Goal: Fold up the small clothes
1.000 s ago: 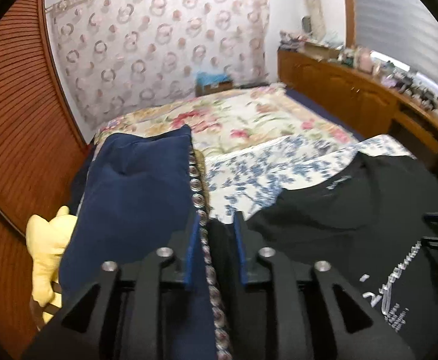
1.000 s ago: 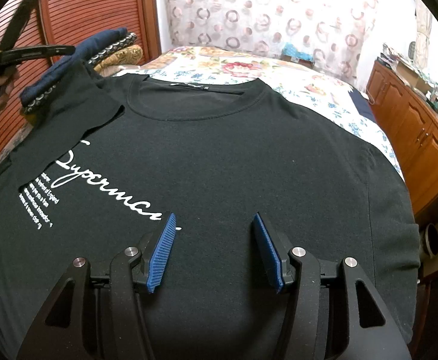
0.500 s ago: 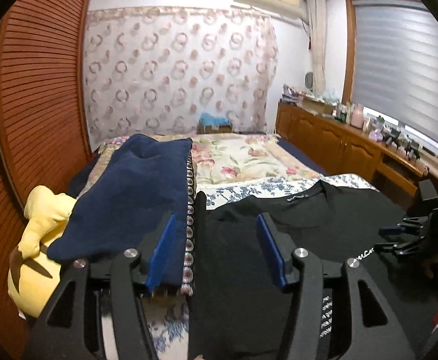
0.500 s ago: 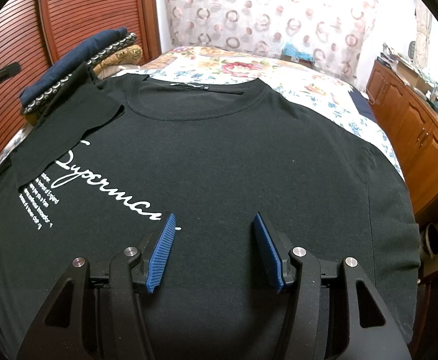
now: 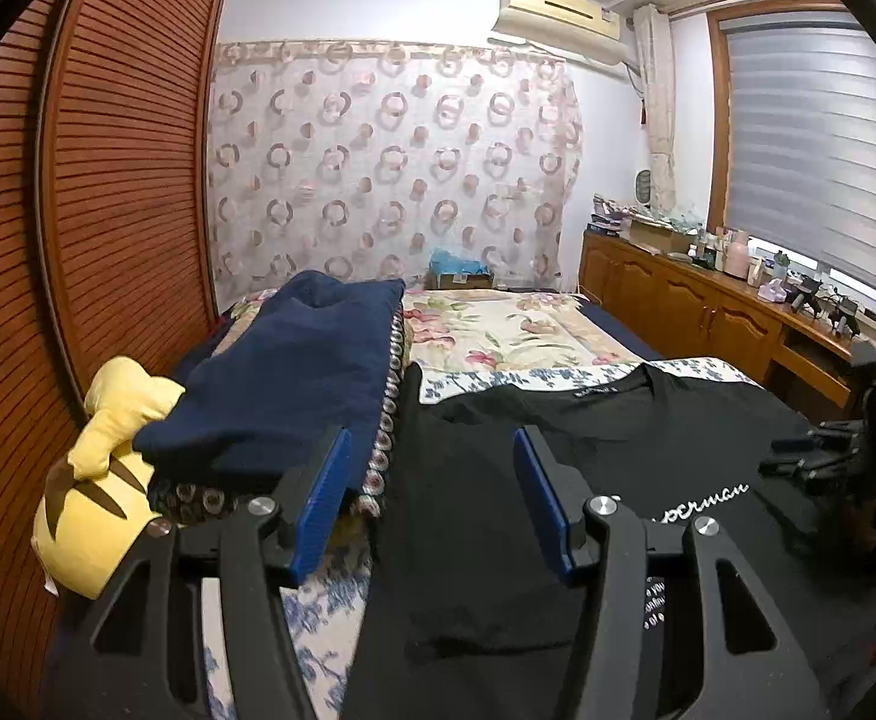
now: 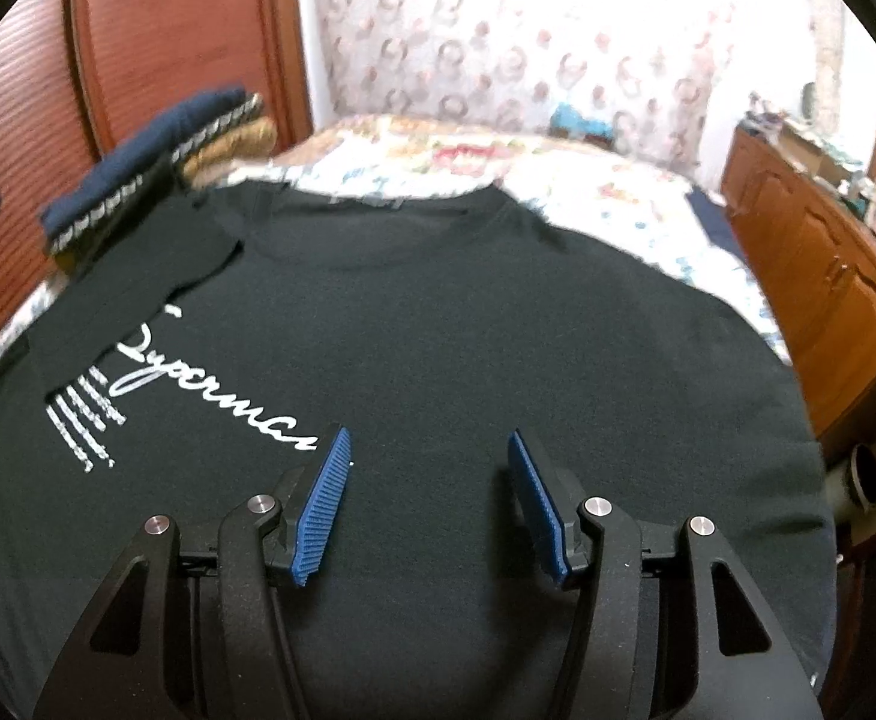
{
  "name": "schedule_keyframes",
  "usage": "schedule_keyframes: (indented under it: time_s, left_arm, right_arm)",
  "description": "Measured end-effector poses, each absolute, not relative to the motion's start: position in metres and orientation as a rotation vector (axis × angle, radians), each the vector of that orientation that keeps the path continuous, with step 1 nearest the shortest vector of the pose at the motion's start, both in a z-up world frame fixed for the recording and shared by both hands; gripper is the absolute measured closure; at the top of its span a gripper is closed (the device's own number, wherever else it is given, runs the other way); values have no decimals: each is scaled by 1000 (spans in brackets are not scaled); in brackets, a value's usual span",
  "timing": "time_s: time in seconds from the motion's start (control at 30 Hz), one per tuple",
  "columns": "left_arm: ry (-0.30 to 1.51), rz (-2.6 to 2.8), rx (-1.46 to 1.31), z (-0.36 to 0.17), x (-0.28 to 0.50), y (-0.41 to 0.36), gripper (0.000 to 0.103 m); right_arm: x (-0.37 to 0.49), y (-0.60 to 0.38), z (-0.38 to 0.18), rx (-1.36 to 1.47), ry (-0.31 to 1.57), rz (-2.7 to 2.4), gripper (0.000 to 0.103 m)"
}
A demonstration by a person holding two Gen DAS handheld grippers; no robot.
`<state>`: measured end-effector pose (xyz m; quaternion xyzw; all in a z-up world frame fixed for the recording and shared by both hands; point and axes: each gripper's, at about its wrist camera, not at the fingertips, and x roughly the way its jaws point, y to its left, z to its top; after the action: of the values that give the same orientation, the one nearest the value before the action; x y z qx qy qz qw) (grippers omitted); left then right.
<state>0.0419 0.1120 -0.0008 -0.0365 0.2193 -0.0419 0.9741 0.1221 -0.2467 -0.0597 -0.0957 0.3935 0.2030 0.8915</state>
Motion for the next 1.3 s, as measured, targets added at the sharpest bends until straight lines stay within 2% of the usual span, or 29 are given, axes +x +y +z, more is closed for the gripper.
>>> schedule_keyframes:
  time_s: [0.33, 0.63, 1.23, 1.3]
  left_arm:
    - [511, -136, -59, -27, 33, 84, 48]
    - [530, -175, -21, -33, 25, 55, 48]
    - [623, -217, 15, -48, 29, 32, 48]
    - [662, -235, 33, -53, 31, 27, 48]
  right_arm:
    - [94, -333, -31, -150, 750, 271, 47]
    - [93, -410, -42, -56, 799, 143, 48]
    - [85, -441, -66, 51, 900, 181, 48]
    - [83, -443, -68, 63, 903, 185, 52]
